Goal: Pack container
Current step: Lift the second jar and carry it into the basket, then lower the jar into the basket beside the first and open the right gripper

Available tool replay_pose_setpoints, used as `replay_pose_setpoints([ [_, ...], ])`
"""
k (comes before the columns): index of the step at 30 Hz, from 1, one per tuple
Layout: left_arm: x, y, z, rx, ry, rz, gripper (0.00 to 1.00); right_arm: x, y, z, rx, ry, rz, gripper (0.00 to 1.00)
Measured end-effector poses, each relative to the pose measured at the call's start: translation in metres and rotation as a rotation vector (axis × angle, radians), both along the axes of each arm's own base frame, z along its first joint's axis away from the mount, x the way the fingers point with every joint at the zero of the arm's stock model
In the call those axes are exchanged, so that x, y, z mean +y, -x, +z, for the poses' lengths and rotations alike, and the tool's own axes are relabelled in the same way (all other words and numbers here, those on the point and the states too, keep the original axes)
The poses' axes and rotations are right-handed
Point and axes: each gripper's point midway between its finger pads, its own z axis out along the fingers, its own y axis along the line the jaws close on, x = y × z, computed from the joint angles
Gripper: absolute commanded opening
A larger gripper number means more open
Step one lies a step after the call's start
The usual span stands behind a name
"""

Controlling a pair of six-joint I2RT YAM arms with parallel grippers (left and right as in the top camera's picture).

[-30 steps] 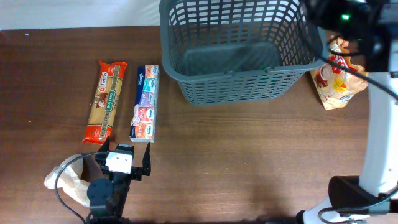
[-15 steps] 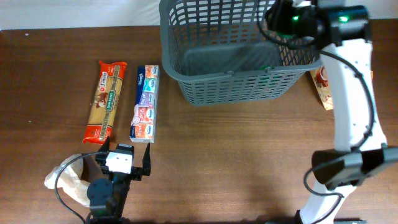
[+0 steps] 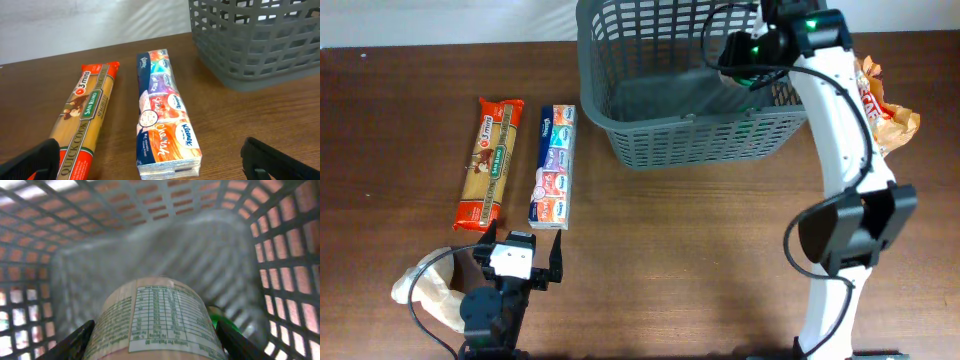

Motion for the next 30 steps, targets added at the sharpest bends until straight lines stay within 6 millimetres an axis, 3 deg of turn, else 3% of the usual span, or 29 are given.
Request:
replay_pose_setpoints([
  [4, 0.0, 0.0, 0.0, 0.0, 0.0, 0.0, 0.99, 0.009, 0.0, -0.015, 0.029, 0.005, 0.043, 0.04],
  [11, 0.0, 0.0, 0.0, 0.0, 0.0, 0.0, 0.99, 0.028, 0.008, -0.02, 0.054, 0.007, 0.092, 0.04],
  [21, 0.0, 0.0, 0.0, 0.0, 0.0, 0.0, 0.99, 0.027, 0.029, -0.036, 0.161, 0.025, 0.098, 0.04],
  [30, 0.0, 0.0, -0.002, 0.011, 0.0, 0.0, 0.99, 0.029, 0.039, -0.07, 0.267, 0.047, 0.123, 0.04],
])
